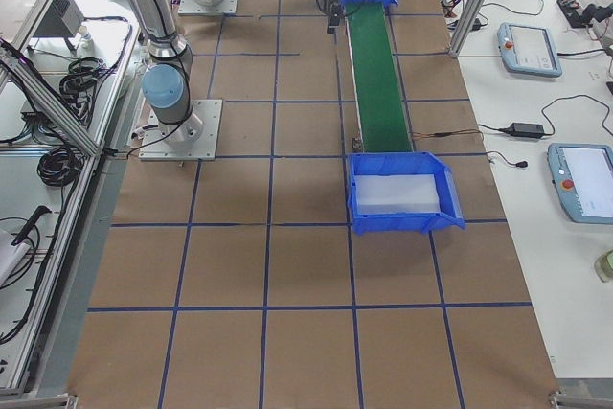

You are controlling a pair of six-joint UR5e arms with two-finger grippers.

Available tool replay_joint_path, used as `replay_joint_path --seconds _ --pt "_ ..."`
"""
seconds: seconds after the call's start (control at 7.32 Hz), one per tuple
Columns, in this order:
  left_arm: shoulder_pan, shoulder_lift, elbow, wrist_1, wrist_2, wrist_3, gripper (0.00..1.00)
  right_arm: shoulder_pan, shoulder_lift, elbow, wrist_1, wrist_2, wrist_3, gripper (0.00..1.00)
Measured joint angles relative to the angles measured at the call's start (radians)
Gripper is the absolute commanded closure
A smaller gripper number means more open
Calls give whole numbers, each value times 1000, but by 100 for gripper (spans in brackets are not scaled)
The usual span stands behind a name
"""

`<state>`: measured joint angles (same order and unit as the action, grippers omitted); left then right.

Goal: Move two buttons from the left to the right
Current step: 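Grasp the yellow-head button in the bin with the left gripper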

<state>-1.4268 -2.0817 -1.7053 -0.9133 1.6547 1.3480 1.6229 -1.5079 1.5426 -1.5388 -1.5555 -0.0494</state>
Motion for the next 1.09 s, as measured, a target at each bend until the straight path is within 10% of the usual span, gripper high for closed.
replay_joint_path --seconds 1.09 --pt "11 32 7 -33 2 69 8 0 -4 15 -2 2 3 0"
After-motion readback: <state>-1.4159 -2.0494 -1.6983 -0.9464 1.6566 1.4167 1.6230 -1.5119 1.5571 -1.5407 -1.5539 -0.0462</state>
